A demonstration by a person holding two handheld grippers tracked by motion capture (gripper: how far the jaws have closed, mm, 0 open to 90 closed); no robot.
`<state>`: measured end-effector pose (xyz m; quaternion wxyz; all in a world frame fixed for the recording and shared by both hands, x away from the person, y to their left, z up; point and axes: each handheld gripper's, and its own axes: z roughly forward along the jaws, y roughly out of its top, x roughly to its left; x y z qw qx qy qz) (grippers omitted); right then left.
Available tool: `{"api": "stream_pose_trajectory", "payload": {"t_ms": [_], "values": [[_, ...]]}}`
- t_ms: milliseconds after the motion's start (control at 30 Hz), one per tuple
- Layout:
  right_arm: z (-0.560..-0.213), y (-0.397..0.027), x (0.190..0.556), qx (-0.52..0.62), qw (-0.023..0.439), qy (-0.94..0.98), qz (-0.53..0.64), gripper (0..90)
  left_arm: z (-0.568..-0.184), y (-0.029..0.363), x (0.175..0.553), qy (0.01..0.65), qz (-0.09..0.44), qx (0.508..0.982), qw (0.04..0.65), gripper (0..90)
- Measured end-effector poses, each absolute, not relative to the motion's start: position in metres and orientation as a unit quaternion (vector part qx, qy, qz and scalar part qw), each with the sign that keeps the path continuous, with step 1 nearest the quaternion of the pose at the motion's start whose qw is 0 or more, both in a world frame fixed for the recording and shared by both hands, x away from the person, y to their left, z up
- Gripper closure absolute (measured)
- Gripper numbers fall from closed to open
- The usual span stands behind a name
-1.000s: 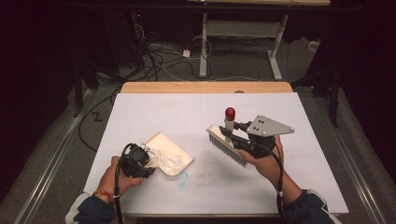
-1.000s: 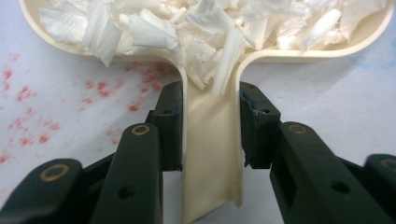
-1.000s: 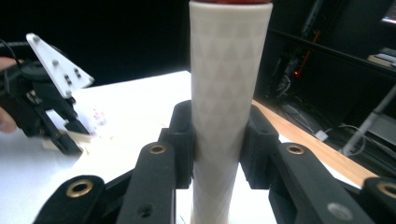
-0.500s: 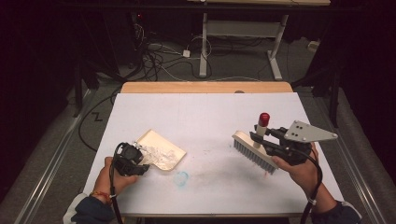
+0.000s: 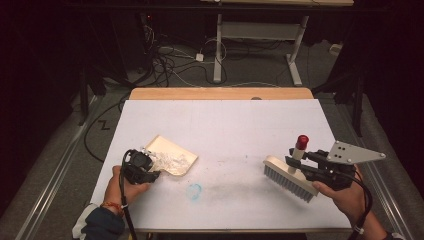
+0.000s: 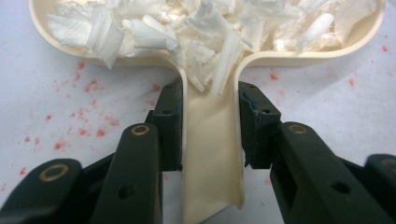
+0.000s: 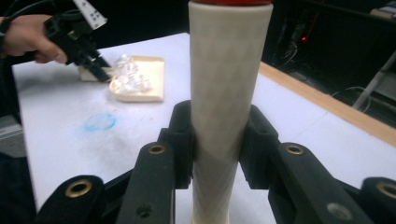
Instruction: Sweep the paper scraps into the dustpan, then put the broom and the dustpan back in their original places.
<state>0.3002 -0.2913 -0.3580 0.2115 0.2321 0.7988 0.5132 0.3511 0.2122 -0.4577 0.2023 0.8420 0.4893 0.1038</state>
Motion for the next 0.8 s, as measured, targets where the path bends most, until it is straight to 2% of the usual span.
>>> {"api": "stream_pose_trajectory", "payload": {"t_ms": [433,633,800], "values": [[-0.365,-0.308,0.288,0.223,0.15,0.813,0.517,70.3,-0.461,0.213,0.367,0.534,0.118,0.805,0.229,63.0],[-0.374,-0.311,0.303,0.244,0.143,0.812,0.511,70.1,-0.463,0.204,0.359,0.529,0.115,0.806,0.239,52.7],[-0.378,-0.315,0.335,0.278,0.15,0.808,0.498,66.8,-0.464,0.197,0.35,0.513,0.118,0.815,0.241,48.2]]}}
